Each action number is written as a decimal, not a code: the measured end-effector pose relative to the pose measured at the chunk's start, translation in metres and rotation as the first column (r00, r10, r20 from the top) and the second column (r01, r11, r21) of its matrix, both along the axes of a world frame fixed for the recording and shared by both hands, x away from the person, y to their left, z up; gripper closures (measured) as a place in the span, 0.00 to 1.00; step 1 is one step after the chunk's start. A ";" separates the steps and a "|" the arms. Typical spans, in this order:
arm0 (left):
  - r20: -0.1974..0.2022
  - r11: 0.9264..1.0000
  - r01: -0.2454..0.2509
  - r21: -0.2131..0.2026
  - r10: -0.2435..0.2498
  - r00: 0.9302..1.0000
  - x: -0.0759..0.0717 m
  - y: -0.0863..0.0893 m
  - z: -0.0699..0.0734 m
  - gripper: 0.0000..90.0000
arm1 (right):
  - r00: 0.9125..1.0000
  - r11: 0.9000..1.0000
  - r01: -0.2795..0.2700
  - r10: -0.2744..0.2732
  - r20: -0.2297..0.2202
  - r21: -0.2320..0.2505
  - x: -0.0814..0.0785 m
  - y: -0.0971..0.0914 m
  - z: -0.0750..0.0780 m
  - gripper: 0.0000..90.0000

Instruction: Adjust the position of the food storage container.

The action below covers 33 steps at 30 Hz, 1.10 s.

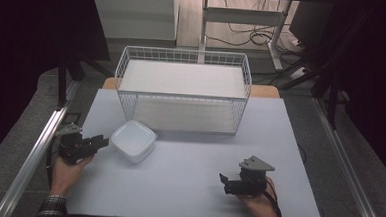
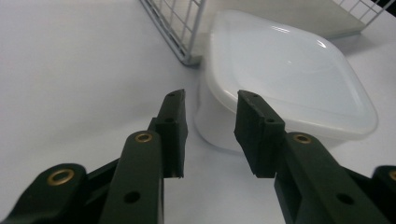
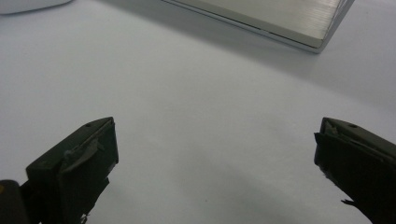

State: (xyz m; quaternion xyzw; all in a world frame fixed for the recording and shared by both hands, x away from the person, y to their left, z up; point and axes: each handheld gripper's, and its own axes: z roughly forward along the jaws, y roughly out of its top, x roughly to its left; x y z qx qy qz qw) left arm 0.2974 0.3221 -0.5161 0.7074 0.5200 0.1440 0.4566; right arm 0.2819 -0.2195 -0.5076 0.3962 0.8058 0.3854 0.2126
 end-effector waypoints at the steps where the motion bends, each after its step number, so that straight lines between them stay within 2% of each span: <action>1: -0.002 1.000 -0.007 0.009 0.007 1.000 0.001 -0.001 0.000 0.73 | 1.000 1.000 0.000 0.000 -0.001 -0.002 0.000 0.000 0.000 0.00; 3: -0.005 0.998 -0.039 0.049 0.039 0.999 0.006 -0.001 0.000 0.76 | 1.000 1.000 -0.002 0.002 -0.003 -0.006 -0.001 0.001 0.000 0.00; 5: -0.012 0.996 -0.068 0.065 0.069 0.998 0.013 -0.001 -0.001 0.80 | 1.000 1.000 -0.006 0.006 -0.004 -0.006 -0.001 0.001 0.000 0.01; 8: -0.025 0.991 -0.080 0.108 0.083 0.996 0.025 -0.004 -0.004 0.88 | 1.000 1.000 -0.012 0.012 -0.006 -0.014 0.000 0.003 -0.001 0.02; 9: -0.029 0.991 -0.077 0.111 0.081 0.996 0.028 -0.006 -0.005 0.91 | 1.000 1.000 -0.014 0.014 -0.009 -0.015 0.000 0.004 -0.001 0.02; 11: -0.050 0.994 -0.045 0.099 0.050 0.997 0.037 -0.011 -0.010 0.96 | 1.000 0.999 -0.024 0.023 -0.015 -0.023 0.001 0.006 -0.001 0.02; 13: -0.056 0.995 -0.034 0.098 0.039 0.998 0.040 -0.013 -0.011 0.98 | 1.000 0.999 -0.025 0.025 -0.017 -0.026 0.001 0.007 -0.001 0.02; 15: -0.067 0.997 0.004 0.075 0.001 0.998 0.043 -0.018 -0.013 1.00 | 0.999 0.999 -0.028 0.028 -0.020 -0.026 0.001 0.008 -0.001 0.02; 16: -0.070 0.996 0.017 0.085 -0.011 0.997 0.044 -0.021 -0.013 1.00 | 0.999 0.999 -0.028 0.028 -0.020 -0.026 0.001 0.008 -0.001 0.02; 19: -0.081 0.995 0.072 0.076 -0.066 0.995 0.043 -0.029 -0.013 1.00 | 0.999 0.999 -0.035 0.034 -0.027 -0.026 0.001 0.009 -0.001 0.04; 22: -0.085 0.992 0.105 0.072 -0.098 0.991 0.042 -0.037 -0.012 1.00 | 0.999 0.999 -0.046 0.045 -0.028 -0.021 0.002 0.010 0.000 0.07; 25: -0.081 0.989 0.130 0.067 -0.125 0.989 0.040 -0.045 -0.010 1.00 | 0.997 0.997 -0.070 0.070 -0.027 -0.014 0.004 0.011 0.001 0.16; 26: -0.080 0.989 0.138 0.060 -0.133 0.988 0.040 -0.047 -0.010 1.00 | 0.997 0.997 -0.070 0.070 -0.027 -0.014 0.004 0.011 0.001 0.16; 30: -0.085 0.986 0.160 0.043 -0.156 0.984 0.039 -0.057 -0.009 1.00 | 0.995 0.996 -0.092 0.091 -0.029 -0.010 0.007 0.015 0.004 0.30; 33: -0.094 0.983 0.179 0.046 -0.175 0.980 0.038 -0.066 -0.010 1.00 | 0.993 0.994 -0.113 0.113 -0.035 0.015 0.012 0.023 0.009 0.40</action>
